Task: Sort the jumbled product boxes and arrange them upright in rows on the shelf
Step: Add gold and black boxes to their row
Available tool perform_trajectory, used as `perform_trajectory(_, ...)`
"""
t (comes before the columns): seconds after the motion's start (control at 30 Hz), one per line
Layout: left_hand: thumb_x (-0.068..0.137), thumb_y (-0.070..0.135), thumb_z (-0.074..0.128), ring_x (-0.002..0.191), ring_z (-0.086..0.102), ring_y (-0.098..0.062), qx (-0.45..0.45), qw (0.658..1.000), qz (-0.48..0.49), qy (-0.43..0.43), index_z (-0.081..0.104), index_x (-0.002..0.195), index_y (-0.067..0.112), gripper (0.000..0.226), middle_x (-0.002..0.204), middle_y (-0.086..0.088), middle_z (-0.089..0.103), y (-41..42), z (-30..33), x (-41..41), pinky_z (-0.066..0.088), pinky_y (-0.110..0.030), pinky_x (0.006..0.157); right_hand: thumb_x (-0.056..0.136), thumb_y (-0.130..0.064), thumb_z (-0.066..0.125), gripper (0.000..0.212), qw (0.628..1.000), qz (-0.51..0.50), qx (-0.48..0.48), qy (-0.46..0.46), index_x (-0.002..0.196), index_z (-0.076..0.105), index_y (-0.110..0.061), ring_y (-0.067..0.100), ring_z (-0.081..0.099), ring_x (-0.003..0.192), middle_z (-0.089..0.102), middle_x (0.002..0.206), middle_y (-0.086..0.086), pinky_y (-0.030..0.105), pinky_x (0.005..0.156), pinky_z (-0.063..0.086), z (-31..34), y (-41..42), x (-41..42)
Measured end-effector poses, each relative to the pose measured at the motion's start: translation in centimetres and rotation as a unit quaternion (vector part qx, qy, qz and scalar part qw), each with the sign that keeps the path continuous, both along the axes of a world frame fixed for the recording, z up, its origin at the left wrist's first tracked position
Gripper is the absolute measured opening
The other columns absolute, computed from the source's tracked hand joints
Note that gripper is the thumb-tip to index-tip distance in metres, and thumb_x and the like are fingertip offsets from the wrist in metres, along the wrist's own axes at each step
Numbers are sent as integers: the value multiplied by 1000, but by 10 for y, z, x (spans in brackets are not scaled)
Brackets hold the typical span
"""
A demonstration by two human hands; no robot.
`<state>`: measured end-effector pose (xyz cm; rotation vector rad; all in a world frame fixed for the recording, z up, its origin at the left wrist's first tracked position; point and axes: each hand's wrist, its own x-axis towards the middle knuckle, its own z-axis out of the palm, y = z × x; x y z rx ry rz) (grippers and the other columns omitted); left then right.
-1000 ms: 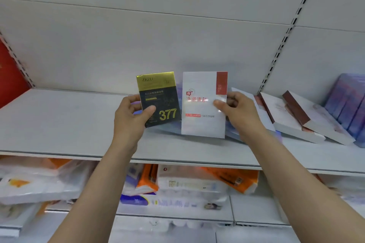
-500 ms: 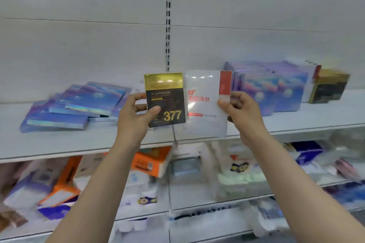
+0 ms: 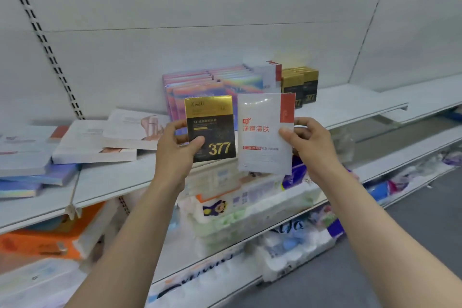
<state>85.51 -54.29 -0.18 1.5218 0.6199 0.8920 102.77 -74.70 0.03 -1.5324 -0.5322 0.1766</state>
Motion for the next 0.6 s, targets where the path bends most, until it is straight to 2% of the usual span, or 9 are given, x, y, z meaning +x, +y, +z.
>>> perform_trajectory(0.13, 85, 6, 69, 70, 67, 0, 4, 1000, -15, 7, 55, 102, 40, 41, 91, 2, 70, -2, -8, 56, 45, -28, 66, 87, -22, 75, 23, 1000, -18, -6, -6, 106, 62, -22, 16, 74, 87, 77, 94, -2, 36, 68, 60, -4, -11, 55)
perform_trajectory(0.2, 86, 5, 68, 68, 66, 4, 1, 1000, -17, 2, 55, 107, 39, 41, 91, 3, 70, 0, -12, 84, 46, -28, 67, 87, -21, 74, 22, 1000, -25, -6, -17, 106, 62, -21, 13, 74, 86, 77, 93, -4, 27, 64, 58, -2, -10, 85)
perform_trajectory(0.3, 86, 5, 67, 71, 69, -5, -10, 1000, -11, -7, 55, 113, 32, 41, 91, -2, 70, 6, -12, 127, 50, -36, 71, 89, -24, 72, 22, 999, -41, -9, -18, 109, 62, -23, 6, 72, 83, 76, 92, -8, 15, 56, 54, 4, -4, 132)
perform_trajectory(0.43, 86, 5, 67, 85, 70, -20, -9, 1000, 5, -13, 56, 107, 37, 40, 95, -6, 71, 18, -2, 177, 54, -52, 87, 91, -27, 70, 28, 998, -51, -21, -12, 116, 59, -20, 13, 71, 92, 72, 103, 0, 21, 65, 54, 7, 12, 196)
perform_trajectory(0.6, 84, 6, 71, 91, 70, -26, -3, 1000, 21, -16, 56, 100, 40, 40, 98, -9, 71, 29, 5, 218, 53, -55, 89, 91, -28, 70, 23, 999, -30, -46, 2, 111, 59, -22, 13, 69, 94, 71, 104, -2, 20, 63, 51, -6, 45, 258)
